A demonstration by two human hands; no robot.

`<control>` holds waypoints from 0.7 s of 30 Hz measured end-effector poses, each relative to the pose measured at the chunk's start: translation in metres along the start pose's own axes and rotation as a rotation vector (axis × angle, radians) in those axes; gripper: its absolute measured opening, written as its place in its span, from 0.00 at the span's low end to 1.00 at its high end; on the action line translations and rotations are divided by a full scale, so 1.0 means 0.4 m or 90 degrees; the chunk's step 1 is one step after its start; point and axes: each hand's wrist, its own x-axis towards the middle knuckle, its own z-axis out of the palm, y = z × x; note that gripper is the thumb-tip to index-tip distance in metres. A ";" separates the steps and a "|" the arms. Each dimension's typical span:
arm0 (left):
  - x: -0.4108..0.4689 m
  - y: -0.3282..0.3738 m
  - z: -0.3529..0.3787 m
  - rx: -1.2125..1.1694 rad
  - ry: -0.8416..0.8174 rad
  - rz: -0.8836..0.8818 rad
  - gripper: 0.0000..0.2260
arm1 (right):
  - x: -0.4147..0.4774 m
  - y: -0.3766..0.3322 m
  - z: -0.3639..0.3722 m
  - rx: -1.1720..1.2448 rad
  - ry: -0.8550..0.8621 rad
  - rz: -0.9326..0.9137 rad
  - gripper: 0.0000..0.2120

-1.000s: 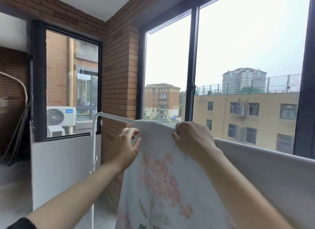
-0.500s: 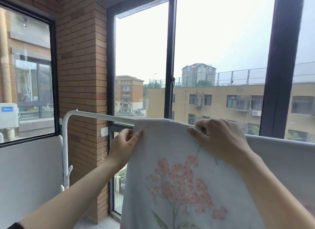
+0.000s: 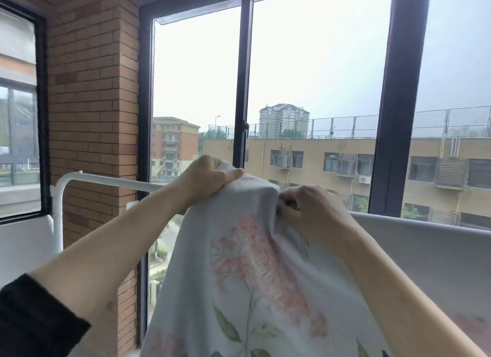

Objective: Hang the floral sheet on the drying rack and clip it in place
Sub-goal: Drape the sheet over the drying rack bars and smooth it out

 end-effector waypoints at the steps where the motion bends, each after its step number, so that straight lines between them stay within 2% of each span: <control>1: 0.005 0.041 0.019 0.030 -0.035 0.032 0.12 | 0.003 -0.003 0.000 -0.003 -0.002 0.004 0.12; 4: 0.001 0.113 0.078 0.071 -0.070 0.126 0.09 | -0.006 0.016 -0.039 0.076 -0.018 0.029 0.09; 9: -0.018 0.061 0.133 0.100 -0.048 0.157 0.16 | -0.060 0.105 -0.142 0.165 -0.096 0.063 0.10; 14: -0.028 0.051 0.131 0.100 -0.009 0.182 0.16 | -0.063 0.107 -0.148 0.218 -0.064 0.090 0.07; 17: -0.028 0.047 0.124 0.087 0.001 0.159 0.16 | -0.055 0.107 -0.135 0.202 -0.076 0.076 0.03; 21: -0.015 0.064 0.120 0.085 0.013 0.164 0.17 | -0.052 0.100 -0.114 0.242 -0.042 0.050 0.02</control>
